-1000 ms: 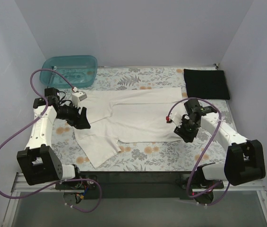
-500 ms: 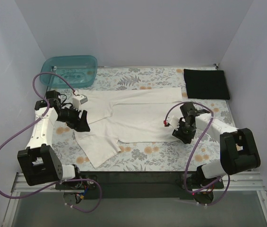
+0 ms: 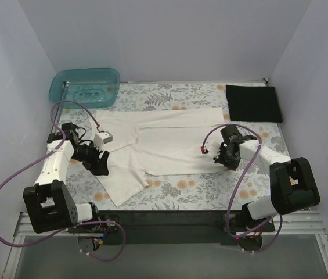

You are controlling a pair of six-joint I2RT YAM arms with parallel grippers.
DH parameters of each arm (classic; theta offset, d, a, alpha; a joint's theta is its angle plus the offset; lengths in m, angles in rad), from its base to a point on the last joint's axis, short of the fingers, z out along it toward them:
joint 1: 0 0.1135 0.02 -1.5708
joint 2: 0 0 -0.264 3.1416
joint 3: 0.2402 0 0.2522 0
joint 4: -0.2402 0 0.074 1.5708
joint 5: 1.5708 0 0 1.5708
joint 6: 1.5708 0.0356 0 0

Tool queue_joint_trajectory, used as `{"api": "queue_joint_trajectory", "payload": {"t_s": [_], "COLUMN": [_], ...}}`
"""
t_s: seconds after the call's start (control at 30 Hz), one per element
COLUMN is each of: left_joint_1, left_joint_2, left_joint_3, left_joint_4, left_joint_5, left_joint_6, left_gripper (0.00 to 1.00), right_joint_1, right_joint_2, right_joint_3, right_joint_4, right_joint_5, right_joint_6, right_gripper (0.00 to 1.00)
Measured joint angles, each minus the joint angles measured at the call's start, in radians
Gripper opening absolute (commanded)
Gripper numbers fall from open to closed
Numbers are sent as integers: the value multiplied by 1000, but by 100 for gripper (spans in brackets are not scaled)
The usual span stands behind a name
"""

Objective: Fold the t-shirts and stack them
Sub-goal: Fold the tshirt

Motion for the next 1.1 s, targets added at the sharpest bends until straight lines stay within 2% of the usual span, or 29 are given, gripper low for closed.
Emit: {"api": "queue_joint_trajectory", "payload": {"t_s": [0.23,0.43,0.67,0.93,1.1], "left_joint_1": [0,-1,-5,-27,-42], "left_joint_2": [-64,-40,19,22,21], "left_joint_3": [-90,-127,-131,-270,-291], "left_joint_4": [71,174,211,305,367], "left_joint_5": [-64,-128,-167,-225,-237], "left_joint_6": [150,229,294,328,315], "left_gripper": [46,41,40,40,39], "right_joint_1": [0,0,0,0,0], "right_joint_2": [0,6,15,28,31], "right_joint_3": [2,8,16,29,31], "right_joint_4": [-2,-7,-15,-26,-27], "right_joint_5": [-2,-2,-1,-1,0], "right_joint_6": [1,3,4,11,17], "right_gripper": [1,1,1,1,1]}}
